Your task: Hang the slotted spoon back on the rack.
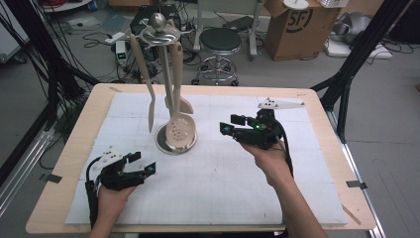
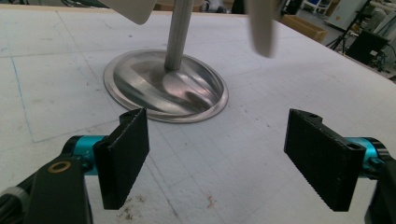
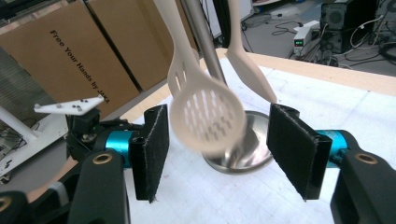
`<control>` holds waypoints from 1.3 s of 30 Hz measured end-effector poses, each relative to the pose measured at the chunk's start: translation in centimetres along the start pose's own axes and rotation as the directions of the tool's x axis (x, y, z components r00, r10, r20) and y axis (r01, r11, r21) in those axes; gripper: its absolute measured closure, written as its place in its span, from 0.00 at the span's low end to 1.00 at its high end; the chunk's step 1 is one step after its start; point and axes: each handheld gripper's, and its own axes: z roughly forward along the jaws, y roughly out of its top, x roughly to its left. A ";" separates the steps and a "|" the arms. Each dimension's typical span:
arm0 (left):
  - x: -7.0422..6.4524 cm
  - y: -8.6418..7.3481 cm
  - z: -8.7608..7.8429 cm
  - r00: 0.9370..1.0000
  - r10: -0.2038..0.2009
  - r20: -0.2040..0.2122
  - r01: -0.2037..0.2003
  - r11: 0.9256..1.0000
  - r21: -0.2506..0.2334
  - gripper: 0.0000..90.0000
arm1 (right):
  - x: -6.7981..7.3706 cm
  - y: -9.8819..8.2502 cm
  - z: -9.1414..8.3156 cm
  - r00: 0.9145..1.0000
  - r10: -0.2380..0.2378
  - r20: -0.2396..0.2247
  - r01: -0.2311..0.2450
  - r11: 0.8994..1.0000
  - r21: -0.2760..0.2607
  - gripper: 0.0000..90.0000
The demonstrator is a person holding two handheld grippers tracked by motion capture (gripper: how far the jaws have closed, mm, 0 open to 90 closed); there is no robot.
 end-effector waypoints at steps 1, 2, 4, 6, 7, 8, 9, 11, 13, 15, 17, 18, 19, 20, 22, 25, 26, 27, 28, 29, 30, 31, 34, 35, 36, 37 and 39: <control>0.0 0.0 0.0 1.000 0.000 -0.001 0.000 1.000 0.000 0.25 | -0.2 -0.3 -0.2 1.000 0.003 0.001 -0.003 1.000 -0.001 0.43; 0.0 0.0 0.0 1.000 0.000 0.000 0.000 1.000 0.003 0.25 | -0.4 -0.5 -0.4 1.000 0.004 0.004 -0.004 1.000 -0.001 0.42; 0.0 0.0 0.1 1.000 -0.002 -0.002 0.002 1.000 0.002 0.25 | -0.7 -0.9 -0.6 1.000 0.008 0.010 -0.008 1.000 0.003 0.41; 0.0 0.0 0.1 1.000 0.002 -0.001 -0.002 1.000 0.006 0.25 | -0.9 -1.3 -0.9 1.000 0.012 0.015 -0.012 1.000 0.004 0.41; -0.1 -0.1 0.2 1.000 0.002 -0.003 -0.001 1.000 0.008 0.25 | -1.0 -1.4 -1.1 1.000 0.016 0.017 -0.016 1.000 0.002 0.41; -0.1 -0.1 0.1 1.000 0.004 -0.004 -0.004 1.000 0.009 0.25 | -1.1 -1.4 -1.2 1.000 0.019 0.018 -0.019 1.000 -0.001 0.41; -0.1 -0.1 0.1 1.000 0.003 -0.005 -0.003 1.000 0.008 0.25 | -1.2 -1.5 -1.3 1.000 0.023 0.018 -0.023 1.000 -0.004 0.41; 0.0 0.0 0.1 1.000 0.001 -0.003 -0.001 1.000 0.006 0.25 | -1.3 -1.7 -1.5 1.000 0.022 0.020 -0.022 1.000 -0.007 0.41; 0.0 -0.1 0.1 1.000 -0.001 -0.002 0.001 1.000 0.005 0.25 | -1.4 -2.0 -1.7 1.000 0.022 0.020 -0.022 1.000 -0.005 0.41; 0.0 -0.1 0.1 1.000 0.001 -0.001 -0.001 1.000 0.007 0.25 | -1.6 -2.5 -1.9 0.999 0.028 0.024 -0.028 1.000 0.000 0.41; 0.0 -0.1 0.1 1.000 0.000 -0.002 0.000 1.000 0.002 0.25 | -2.0 -3.1 -2.2 0.999 0.039 0.030 -0.039 0.999 -0.001 0.41; 0.0 -0.1 0.1 1.000 0.000 -0.001 0.000 1.000 0.002 0.25 | -2.2 -3.4 -2.4 0.999 0.042 0.033 -0.042 0.999 -0.004 0.41; 0.0 -0.1 0.1 1.000 0.001 -0.001 -0.001 1.000 0.003 0.25 | -2.4 -3.7 -2.6 0.998 0.044 0.039 -0.044 0.999 -0.006 0.41; 0.0 -0.1 0.1 1.000 0.001 -0.001 -0.001 1.000 0.002 0.25 | -2.7 -4.2 -2.9 0.998 0.050 0.046 -0.050 0.999 -0.008 0.41; 0.0 -0.1 0.1 1.000 0.001 0.001 -0.001 1.000 0.004 0.25 | -3.1 -5.0 -3.3 0.997 0.056 0.057 -0.055 0.998 -0.013 0.39; -0.1 0.0 0.1 1.000 0.005 0.003 -0.005 1.000 0.003 0.25 | -3.9 -6.2 -3.8 0.995 0.068 0.070 -0.068 0.998 -0.012 0.38; -0.2 0.0 0.1 1.000 0.005 0.006 -0.005 1.000 0.004 0.25 | -4.1 -6.7 -4.1 0.994 0.068 0.085 -0.068 0.998 -0.003 0.37; -0.2 0.0 0.1 1.000 0.009 0.006 -0.009 1.000 0.006 0.25 | -4.3 -7.1 -4.2 0.994 0.068 0.088 -0.068 0.998 -0.007 0.37; -0.2 0.0 0.2 1.000 0.010 0.006 -0.010 1.000 0.008 0.25 | -4.5 -7.4 -4.4 0.994 0.071 0.089 -0.070 0.998 -0.006 0.37; -0.2 -0.1 0.2 1.000 0.010 0.008 -0.010 1.000 0.008 0.25 | -4.7 -7.7 -4.6 0.993 0.068 0.095 -0.067 0.998 -0.009 0.36; -0.3 -0.1 0.2 1.000 0.011 0.007 -0.011 1.000 0.009 0.25 | -4.9 -7.9 -4.7 0.993 0.067 0.099 -0.066 0.998 -0.010 0.36; -0.3 -0.1 0.2 1.000 0.014 0.007 -0.014 1.000 0.010 0.25 | -5.0 -8.2 -4.9 0.992 0.070 0.101 -0.070 0.998 -0.008 0.35; -0.3 -0.1 0.3 1.000 0.016 0.005 -0.016 1.000 0.013 0.25 | -5.4 -9.0 -5.2 0.991 0.067 0.116 -0.067 0.998 -0.005 0.34; -0.3 -0.1 0.3 1.000 0.014 0.007 -0.014 1.000 0.011 0.25 | -5.5 -9.2 -5.4 0.990 0.063 0.124 -0.063 0.998 -0.004 0.34; -0.4 -0.1 0.3 1.000 0.015 0.008 -0.016 1.000 0.010 0.25 | -5.6 -9.5 -5.5 0.990 0.056 0.130 -0.056 0.998 -0.007 0.33; -0.4 -0.1 0.3 1.000 0.019 0.008 -0.019 1.000 0.011 0.25 | -5.6 -9.8 -5.6 0.989 0.059 0.132 -0.058 0.998 -0.011 0.33; -0.4 -0.1 0.4 1.000 0.024 0.010 -0.024 1.000 0.019 0.25 | -5.8 -10.2 -5.8 0.989 0.059 0.139 -0.056 0.998 -0.021 0.33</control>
